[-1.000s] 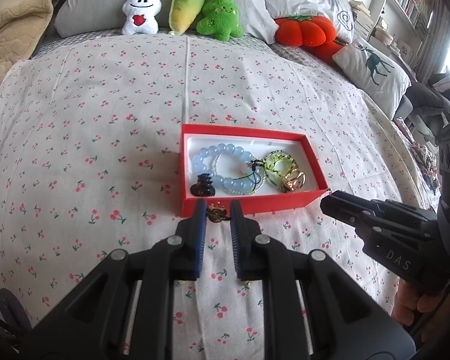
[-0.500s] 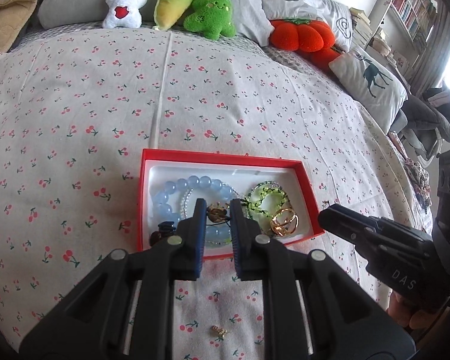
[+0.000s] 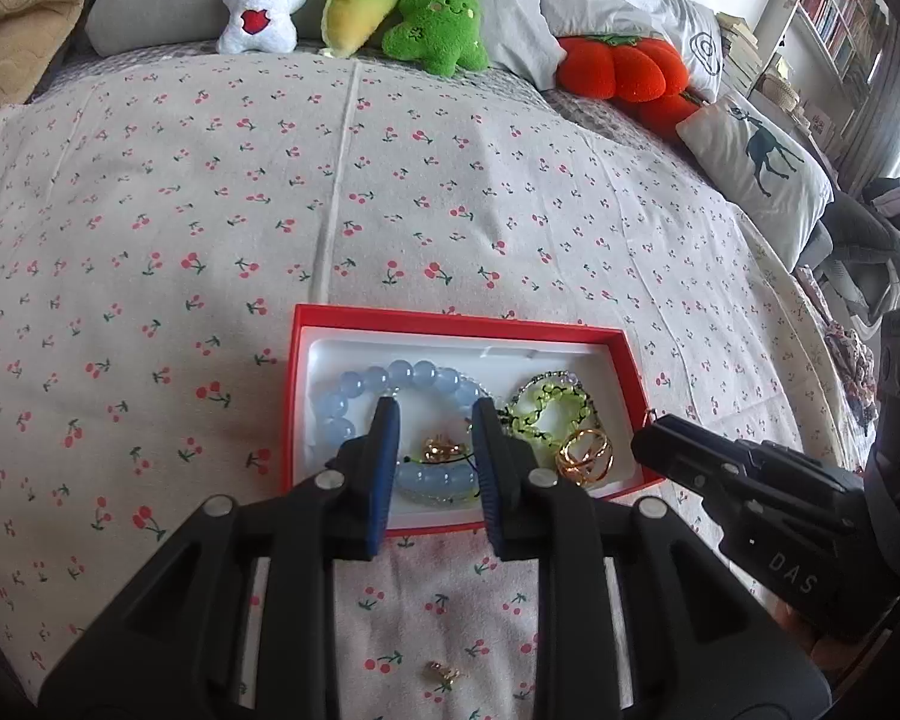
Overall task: Organize jewelry
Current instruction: 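Lower the earring and ring into the red box and open both tools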
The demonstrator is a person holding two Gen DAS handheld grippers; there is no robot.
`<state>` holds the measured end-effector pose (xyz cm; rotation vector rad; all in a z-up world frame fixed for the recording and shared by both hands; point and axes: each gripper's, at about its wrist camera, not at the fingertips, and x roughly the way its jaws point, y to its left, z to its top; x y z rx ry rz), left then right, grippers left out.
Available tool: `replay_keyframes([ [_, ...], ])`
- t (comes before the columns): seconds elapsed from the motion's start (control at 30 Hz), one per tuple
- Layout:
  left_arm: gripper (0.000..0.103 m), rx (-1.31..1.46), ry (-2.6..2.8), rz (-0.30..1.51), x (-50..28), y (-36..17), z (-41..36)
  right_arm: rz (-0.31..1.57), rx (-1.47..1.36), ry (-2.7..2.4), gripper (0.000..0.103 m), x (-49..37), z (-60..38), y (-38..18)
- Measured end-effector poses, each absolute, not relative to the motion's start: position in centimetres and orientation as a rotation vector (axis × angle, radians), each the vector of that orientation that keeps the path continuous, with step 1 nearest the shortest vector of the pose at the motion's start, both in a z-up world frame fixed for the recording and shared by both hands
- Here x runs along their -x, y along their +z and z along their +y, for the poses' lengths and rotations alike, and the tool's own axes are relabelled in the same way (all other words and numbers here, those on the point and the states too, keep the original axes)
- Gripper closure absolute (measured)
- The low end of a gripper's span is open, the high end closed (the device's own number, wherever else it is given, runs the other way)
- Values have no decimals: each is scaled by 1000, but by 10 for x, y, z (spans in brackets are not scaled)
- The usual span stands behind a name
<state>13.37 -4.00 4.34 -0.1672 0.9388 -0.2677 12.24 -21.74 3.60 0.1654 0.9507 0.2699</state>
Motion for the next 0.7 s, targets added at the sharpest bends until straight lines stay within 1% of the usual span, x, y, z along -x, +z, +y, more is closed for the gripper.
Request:
replay_keyframes([
  [0.1,62,126,-251,920,-125,51,-36,950,-173,265,88,-129,-217,36],
  [0.27,59,82,-231,915,-115,54,-27,960,-189,265,88,-139,-210,34],
  [0.33,56,77,-218,924,-113,52,-23,962,-175,263,88,-141,-204,32],
  [0.57,53,103,-194,974,-109,41,-10,938,-143,262,86,-142,-195,29],
  [0.63,40,104,-192,979,-106,40,-8,938,-129,276,86,-140,-193,29],
  [0.7,36,99,-187,974,-104,41,-6,933,-120,275,86,-136,-192,30],
])
